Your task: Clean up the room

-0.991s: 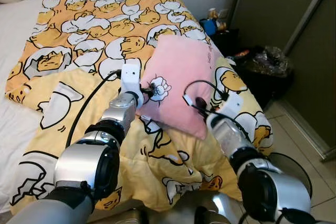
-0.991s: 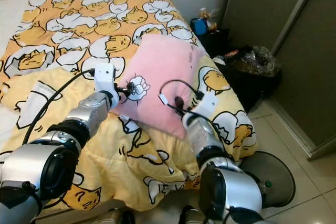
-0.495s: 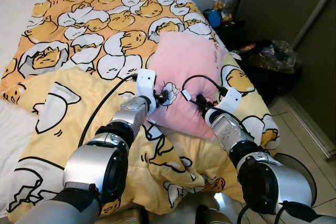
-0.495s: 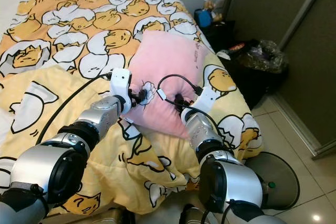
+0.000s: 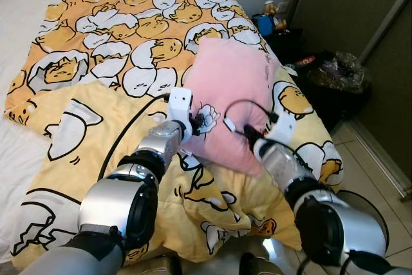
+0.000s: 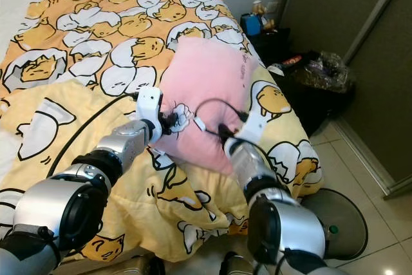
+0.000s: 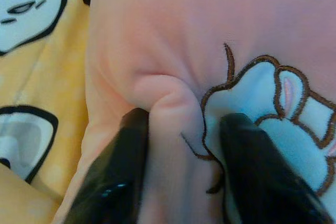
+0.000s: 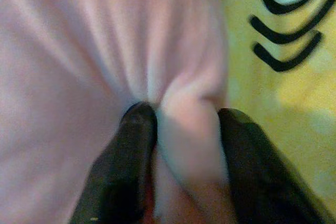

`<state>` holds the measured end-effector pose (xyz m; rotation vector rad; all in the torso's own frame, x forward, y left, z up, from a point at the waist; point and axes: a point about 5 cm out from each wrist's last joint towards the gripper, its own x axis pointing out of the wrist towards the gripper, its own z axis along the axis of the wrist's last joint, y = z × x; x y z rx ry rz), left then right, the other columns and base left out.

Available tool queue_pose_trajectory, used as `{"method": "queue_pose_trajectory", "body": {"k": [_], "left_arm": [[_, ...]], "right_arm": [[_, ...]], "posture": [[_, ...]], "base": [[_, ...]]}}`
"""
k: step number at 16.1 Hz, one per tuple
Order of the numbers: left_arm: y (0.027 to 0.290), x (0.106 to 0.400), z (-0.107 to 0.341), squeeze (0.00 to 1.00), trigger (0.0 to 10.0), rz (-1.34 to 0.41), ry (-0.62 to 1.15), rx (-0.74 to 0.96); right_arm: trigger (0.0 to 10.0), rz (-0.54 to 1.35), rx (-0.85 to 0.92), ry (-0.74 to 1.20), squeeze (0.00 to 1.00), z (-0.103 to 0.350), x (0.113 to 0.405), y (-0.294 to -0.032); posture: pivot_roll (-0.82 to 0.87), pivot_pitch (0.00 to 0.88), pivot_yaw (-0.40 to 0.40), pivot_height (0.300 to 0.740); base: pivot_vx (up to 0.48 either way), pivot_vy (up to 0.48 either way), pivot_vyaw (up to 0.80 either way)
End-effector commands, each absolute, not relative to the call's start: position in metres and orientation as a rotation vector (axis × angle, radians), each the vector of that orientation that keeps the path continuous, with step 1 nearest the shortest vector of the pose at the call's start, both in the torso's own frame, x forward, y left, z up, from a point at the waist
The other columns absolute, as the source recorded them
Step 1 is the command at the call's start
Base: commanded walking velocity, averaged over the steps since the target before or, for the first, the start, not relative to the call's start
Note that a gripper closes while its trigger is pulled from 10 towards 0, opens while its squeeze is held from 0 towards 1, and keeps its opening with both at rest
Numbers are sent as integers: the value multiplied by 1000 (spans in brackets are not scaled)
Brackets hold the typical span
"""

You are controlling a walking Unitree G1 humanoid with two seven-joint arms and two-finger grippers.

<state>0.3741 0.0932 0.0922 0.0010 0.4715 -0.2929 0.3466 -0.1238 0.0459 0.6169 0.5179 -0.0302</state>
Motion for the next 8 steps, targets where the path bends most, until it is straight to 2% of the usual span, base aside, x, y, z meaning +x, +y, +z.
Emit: {"method": "queue_pose_trajectory", "body": {"k": [1,5,8], "left_arm": [[93,364,75,0,0,-298,544,-8],[83,362,75,0,0,-344,540,-18],[69,363,80,0,0,-391,512,-84]], "right_arm": [[0,-40,597,586,0,34,338,-123],[0,-33,571,607,0,33,337,-133],[0,-38,645,608,0,34,338,-137]], "posture": [[-8,62,12,740],[-6,6,6,740],[16,0,-7,740]], "base": [[0,0,0],[0,0,0],[0,0,0]]}}
